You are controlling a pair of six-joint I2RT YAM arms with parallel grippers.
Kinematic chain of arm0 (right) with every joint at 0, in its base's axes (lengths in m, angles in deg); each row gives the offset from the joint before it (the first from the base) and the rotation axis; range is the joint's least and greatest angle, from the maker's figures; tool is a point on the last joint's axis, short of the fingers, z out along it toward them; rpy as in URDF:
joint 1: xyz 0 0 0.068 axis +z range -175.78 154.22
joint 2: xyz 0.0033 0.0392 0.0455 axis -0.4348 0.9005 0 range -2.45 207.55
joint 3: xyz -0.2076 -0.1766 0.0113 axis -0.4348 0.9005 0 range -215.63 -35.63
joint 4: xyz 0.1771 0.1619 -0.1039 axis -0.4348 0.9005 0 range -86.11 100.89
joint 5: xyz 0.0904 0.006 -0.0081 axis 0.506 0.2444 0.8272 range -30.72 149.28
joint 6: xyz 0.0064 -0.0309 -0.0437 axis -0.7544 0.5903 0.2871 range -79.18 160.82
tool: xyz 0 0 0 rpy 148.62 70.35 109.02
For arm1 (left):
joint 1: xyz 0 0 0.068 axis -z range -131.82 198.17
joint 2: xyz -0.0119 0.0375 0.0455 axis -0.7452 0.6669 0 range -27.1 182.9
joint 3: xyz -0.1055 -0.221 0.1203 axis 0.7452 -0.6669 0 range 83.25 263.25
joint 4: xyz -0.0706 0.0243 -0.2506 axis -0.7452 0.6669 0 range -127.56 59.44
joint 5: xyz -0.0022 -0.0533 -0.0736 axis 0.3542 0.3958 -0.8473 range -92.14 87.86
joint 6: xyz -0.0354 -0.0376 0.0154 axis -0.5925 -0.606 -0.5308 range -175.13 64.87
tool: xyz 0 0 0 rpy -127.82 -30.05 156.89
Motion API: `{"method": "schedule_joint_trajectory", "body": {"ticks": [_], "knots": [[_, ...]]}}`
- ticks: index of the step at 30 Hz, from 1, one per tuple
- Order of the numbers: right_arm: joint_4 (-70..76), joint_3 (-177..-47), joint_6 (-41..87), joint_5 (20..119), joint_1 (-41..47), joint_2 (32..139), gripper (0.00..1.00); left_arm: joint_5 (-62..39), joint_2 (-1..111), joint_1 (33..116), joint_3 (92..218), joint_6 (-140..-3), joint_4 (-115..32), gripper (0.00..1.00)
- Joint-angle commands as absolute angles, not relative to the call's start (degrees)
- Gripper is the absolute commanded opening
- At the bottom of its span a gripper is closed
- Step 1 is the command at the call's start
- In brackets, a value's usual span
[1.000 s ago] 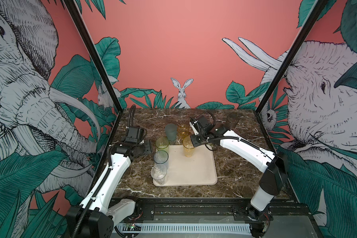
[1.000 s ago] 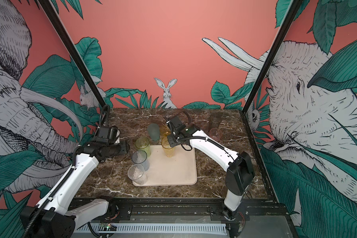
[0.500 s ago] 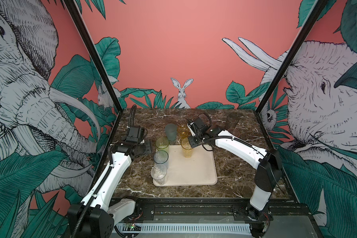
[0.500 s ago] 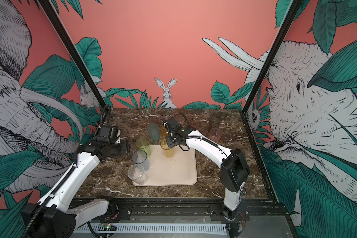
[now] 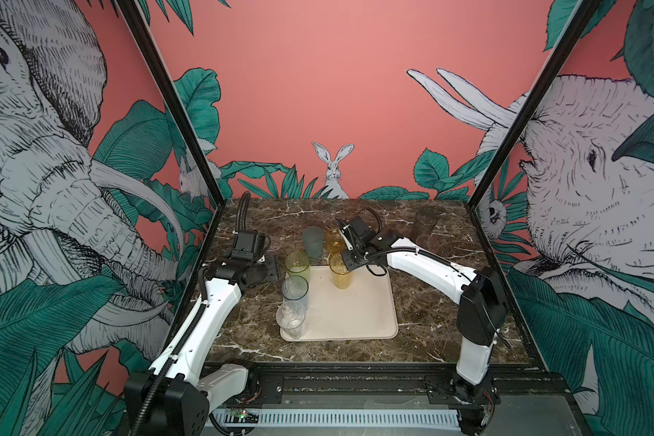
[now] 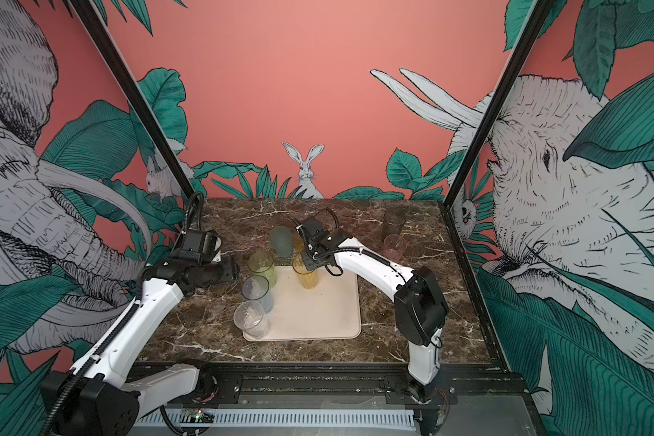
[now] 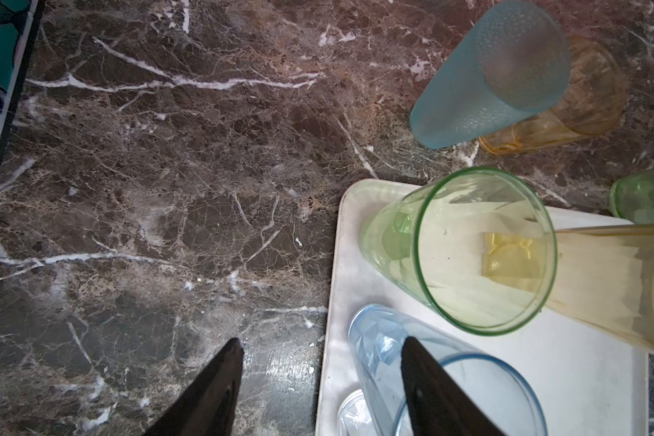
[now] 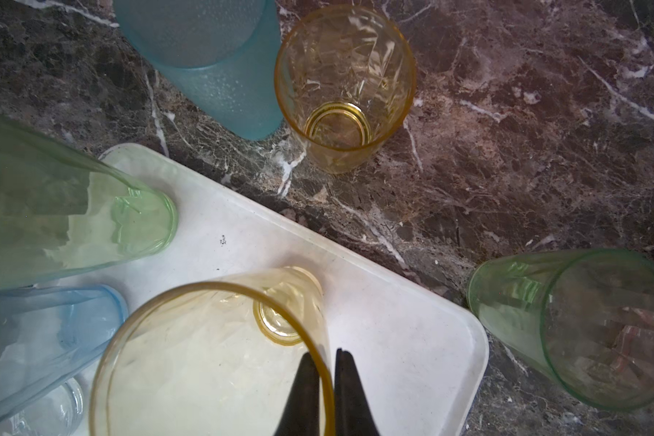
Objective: Place the glasses into the tray
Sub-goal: 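Lower the yellow cup onto the tray and open the right gripper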
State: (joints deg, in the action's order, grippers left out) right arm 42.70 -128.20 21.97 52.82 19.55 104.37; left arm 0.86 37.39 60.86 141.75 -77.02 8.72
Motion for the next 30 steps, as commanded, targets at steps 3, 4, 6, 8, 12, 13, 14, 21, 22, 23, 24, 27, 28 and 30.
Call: {"method": "schedule_joint_trajectory", "body": {"ticks": [3, 4, 6, 8, 12, 13, 14, 21, 22, 23, 24, 27, 28, 30], "knots": [[41.0, -130.5, 22.3, 51.8, 19.1, 105.7, 0.00, 0.6, 36.9, 60.5, 140.6, -77.5, 8.5, 0.68], [41.1, -130.9, 22.4, 51.7, 19.0, 106.0, 0.00, 0.6, 36.8, 60.5, 140.5, -77.5, 8.5, 0.68], [41.2, -131.5, 22.6, 51.7, 18.7, 106.5, 0.00, 0.7, 36.8, 60.5, 140.6, -77.5, 8.6, 0.68], [41.2, -131.9, 22.7, 51.7, 18.5, 107.0, 0.00, 0.7, 36.8, 60.5, 140.4, -77.5, 8.7, 0.68], [41.2, -132.5, 22.8, 51.6, 18.2, 107.5, 0.00, 0.7, 36.5, 60.5, 140.2, -77.6, 8.7, 0.68], [41.2, -132.7, 22.8, 51.4, 18.1, 107.5, 0.00, 0.7, 36.4, 60.5, 140.3, -77.6, 8.7, 0.68], [41.2, -132.9, 22.8, 51.2, 18.0, 107.5, 0.00, 0.7, 36.5, 60.5, 140.2, -77.6, 8.7, 0.68], [41.6, -133.7, 22.7, 51.8, 17.6, 107.7, 0.00, 0.5, 36.5, 60.5, 140.3, -77.8, 8.5, 0.68], [41.6, -133.7, 22.7, 52.0, 17.6, 107.7, 0.00, 0.5, 36.7, 60.5, 140.2, -77.8, 8.5, 0.68], [41.6, -133.6, 22.6, 52.1, 17.6, 107.7, 0.00, 0.5, 36.7, 60.5, 140.2, -77.8, 8.5, 0.68], [41.7, -133.6, 22.6, 52.1, 17.6, 107.8, 0.00, 0.5, 36.7, 60.4, 140.2, -77.8, 8.5, 0.68], [42.2, -133.7, 22.5, 52.5, 17.6, 107.9, 0.00, 0.5, 36.7, 60.5, 140.2, -77.8, 8.5, 0.68], [42.3, -133.7, 22.5, 52.7, 17.6, 108.0, 0.01, 0.5, 36.7, 60.5, 140.2, -77.8, 8.5, 0.68], [42.6, -133.7, 22.3, 52.9, 17.6, 108.0, 0.00, 0.5, 36.7, 60.5, 140.1, -77.8, 8.5, 0.68]]}}
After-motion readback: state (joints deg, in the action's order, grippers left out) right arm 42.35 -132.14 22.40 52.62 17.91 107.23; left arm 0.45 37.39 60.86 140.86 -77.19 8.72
